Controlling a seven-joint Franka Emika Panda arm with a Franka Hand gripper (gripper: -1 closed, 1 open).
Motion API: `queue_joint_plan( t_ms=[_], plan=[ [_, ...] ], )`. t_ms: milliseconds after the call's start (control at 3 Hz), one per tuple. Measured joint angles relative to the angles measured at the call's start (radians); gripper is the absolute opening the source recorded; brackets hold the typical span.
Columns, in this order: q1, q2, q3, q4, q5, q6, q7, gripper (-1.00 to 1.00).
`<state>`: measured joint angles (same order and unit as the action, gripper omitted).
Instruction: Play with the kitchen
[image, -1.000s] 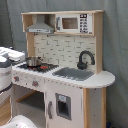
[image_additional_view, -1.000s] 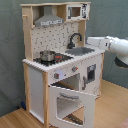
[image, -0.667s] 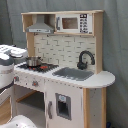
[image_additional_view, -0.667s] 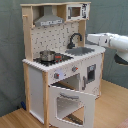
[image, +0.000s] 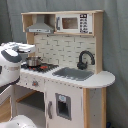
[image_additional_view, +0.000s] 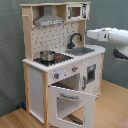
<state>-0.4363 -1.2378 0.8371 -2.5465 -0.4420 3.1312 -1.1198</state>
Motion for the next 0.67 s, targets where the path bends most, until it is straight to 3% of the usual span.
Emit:
queue_joint_plan(
  t_ms=[333,667],
  plan=[
    [-0.054,0.052,-0.026,0.024,0.000,0.033,-0.071,1.00],
    [-0.114,0.105,-0.031,0.078,0.000,0.041,-0.117,1.00]
  ],
)
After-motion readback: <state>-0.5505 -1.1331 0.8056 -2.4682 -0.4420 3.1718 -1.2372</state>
